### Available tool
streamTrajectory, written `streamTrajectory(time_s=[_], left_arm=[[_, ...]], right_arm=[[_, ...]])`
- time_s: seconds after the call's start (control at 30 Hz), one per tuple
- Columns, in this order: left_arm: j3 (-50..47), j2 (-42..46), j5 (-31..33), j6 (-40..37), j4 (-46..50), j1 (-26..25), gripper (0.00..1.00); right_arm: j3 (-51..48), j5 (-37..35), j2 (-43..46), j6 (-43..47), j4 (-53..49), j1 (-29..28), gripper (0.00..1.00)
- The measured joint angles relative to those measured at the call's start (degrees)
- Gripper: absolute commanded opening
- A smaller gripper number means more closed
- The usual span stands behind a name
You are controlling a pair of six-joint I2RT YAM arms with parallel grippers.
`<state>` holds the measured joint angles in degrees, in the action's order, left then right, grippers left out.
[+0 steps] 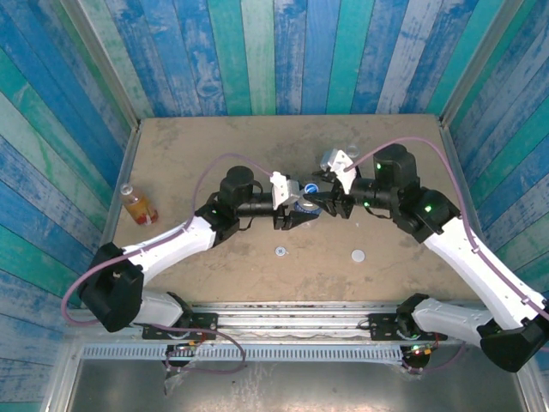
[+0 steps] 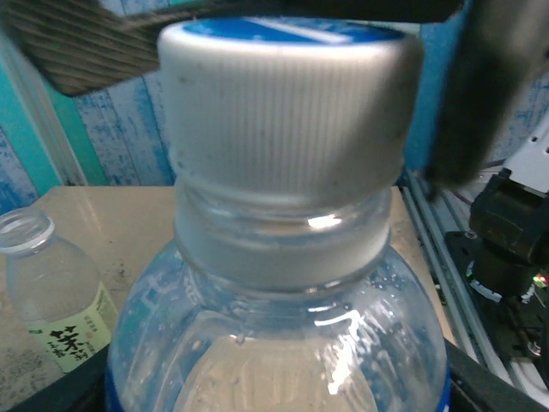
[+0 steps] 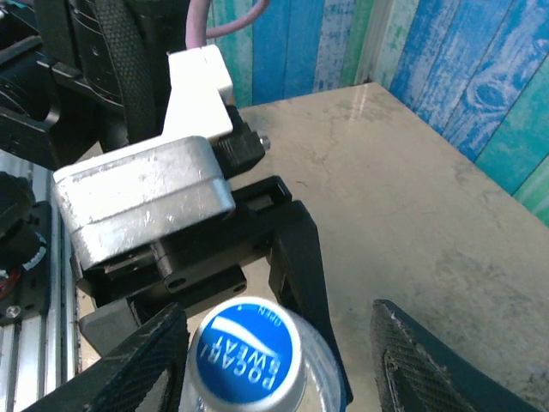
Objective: Screw on the bottle caps
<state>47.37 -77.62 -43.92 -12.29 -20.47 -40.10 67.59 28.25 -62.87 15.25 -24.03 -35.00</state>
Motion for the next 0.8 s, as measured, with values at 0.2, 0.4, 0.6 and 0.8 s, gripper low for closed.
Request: streamTrajectory(time_s=[0.2, 0.4, 0.6, 0.8], left_arm=[[0.02, 0.00, -0.35, 0.37, 0.70, 0.02, 0.00], [0.00, 0.00, 1.68, 2.45, 0.20, -0.04, 0.00], [-0.92, 0.00, 4.55, 6.69, -2.16, -0.37, 0.00], [-2.54, 0.04, 6.49, 8.31, -5.49, -0.39, 0.00]], right_arm=[[1.22, 2.80, -1.49, 0.26, -0.24, 0.00, 0.36], [1.42, 3.26, -1.88, 0.31, -0.42, 0.11, 0.31], [1.84, 2.34, -2.73, -0.46, 0.22, 0.33, 0.31], [1.64, 1.68, -3.52, -3.28, 1.88, 0.33, 0.31]])
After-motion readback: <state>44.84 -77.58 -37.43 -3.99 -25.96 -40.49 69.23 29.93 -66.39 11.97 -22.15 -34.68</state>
